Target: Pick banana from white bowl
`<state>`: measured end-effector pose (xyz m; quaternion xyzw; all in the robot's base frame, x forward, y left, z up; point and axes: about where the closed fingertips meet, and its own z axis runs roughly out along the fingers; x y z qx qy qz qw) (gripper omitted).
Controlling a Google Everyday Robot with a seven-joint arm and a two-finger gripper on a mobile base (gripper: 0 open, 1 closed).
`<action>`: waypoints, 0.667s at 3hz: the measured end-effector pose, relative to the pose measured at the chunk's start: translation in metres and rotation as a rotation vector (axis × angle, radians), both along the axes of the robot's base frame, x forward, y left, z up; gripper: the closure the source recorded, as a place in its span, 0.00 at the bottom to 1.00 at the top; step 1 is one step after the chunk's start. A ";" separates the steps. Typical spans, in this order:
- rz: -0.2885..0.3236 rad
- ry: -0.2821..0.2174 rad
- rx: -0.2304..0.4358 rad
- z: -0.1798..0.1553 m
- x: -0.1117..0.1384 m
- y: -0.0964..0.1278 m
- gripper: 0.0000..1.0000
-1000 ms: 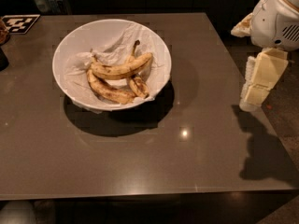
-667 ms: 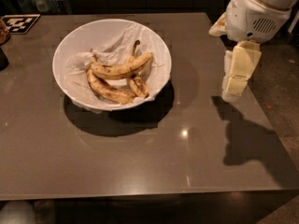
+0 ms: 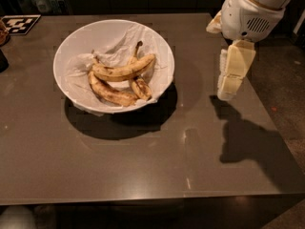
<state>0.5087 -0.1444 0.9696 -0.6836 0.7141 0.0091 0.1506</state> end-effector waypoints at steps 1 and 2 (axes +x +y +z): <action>0.057 -0.004 -0.041 0.000 0.026 0.038 0.00; 0.166 -0.028 -0.130 -0.001 0.065 0.100 0.00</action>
Offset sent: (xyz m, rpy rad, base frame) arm 0.0928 0.1740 -0.0073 -0.3307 0.0553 0.3458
